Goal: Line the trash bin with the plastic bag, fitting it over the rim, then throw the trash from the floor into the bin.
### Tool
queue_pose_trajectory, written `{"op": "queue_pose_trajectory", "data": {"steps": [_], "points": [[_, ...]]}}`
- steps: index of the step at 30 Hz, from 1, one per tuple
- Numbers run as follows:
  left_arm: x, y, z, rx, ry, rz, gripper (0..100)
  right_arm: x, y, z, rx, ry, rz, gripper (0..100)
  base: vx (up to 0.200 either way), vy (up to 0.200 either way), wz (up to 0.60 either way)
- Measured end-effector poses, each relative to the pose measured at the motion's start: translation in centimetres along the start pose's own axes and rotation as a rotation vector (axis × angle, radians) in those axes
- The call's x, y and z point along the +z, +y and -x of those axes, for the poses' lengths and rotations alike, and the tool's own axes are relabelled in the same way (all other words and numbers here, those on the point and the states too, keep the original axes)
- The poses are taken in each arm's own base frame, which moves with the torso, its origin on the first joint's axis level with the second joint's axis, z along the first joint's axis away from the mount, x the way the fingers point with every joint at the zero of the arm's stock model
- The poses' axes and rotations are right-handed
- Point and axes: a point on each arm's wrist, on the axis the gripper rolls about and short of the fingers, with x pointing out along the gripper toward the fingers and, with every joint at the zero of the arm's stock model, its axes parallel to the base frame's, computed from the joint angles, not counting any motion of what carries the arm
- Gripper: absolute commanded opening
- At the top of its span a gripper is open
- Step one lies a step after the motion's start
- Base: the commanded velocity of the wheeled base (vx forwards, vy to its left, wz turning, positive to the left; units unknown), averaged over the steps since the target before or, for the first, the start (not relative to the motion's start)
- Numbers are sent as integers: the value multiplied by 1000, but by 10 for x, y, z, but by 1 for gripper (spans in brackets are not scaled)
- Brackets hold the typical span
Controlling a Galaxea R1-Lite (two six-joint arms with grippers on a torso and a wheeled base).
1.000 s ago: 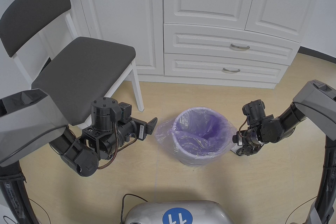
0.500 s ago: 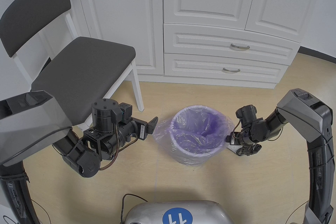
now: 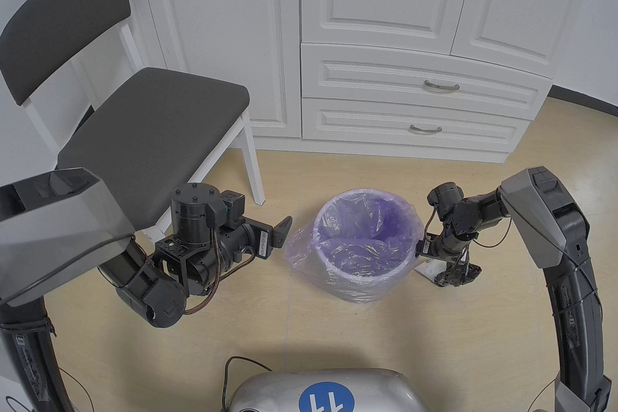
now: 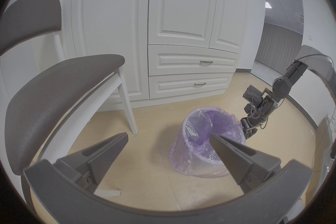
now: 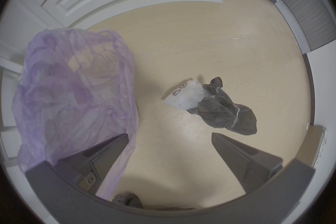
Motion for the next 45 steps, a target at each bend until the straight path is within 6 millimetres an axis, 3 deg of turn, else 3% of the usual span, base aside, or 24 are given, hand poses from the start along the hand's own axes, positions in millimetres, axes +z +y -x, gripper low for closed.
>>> {"op": "queue_pose_trajectory", "data": {"steps": [7, 12, 16, 23, 28, 32, 37, 45], "points": [[1, -1, -1, -1, -27, 1, 100, 3, -1, -20, -34, 8, -40, 100, 0, 0, 0], [0, -1, -1, 0, -29, 1, 100, -2, -9, -11, -77, 46, -16, 100, 0, 0, 0], [-1, -2, 0, 2, -28, 0, 100, 2, -19, 15, -96, 52, 32, 100, 0, 0, 0], [0, -3, 2, 4, -31, -1, 100, -2, -42, 80, -91, 27, 151, 100, 0, 0, 0], [3, -4, 4, 9, -40, 0, 100, -3, -47, 126, -22, -132, 207, 100, 0, 0, 0], [7, -4, 6, 12, -52, 2, 100, -5, -25, 158, 95, -336, 209, 100, 0, 0, 0], [12, -4, 9, 14, -77, 4, 100, -29, 17, 181, 215, -435, 196, 100, 0, 0, 0], [19, -4, 13, 15, -117, 3, 100, -40, 81, 162, 289, -486, 35, 100, 0, 0, 0]]}}
